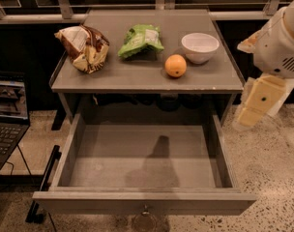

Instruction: Place green rice chip bag into top drawer

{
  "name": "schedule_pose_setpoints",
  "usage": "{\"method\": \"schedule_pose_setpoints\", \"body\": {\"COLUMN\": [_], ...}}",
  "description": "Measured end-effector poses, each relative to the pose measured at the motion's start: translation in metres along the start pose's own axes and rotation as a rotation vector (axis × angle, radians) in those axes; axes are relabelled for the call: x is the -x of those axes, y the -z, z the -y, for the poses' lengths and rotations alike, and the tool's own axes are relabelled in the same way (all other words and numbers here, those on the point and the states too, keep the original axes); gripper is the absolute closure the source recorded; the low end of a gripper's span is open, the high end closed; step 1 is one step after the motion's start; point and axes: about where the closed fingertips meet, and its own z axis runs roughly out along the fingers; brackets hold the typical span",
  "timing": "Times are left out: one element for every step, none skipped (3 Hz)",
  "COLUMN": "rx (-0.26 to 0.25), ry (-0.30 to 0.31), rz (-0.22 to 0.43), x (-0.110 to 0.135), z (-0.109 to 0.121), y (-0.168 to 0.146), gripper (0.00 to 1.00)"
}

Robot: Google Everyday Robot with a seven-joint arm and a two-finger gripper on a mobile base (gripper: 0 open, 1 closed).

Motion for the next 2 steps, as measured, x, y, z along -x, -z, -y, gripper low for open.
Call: {"method": "schedule_pose_setpoints", "body": {"rx": [-0.039, -0.043], "ry": [0.022, 0.050], "rz": [0.088, 0.153], "x": [0.034, 0.074], "z": [0.030, 0.068], "y": [-0.029, -0.053], "gripper": [0.00, 0.00]}}
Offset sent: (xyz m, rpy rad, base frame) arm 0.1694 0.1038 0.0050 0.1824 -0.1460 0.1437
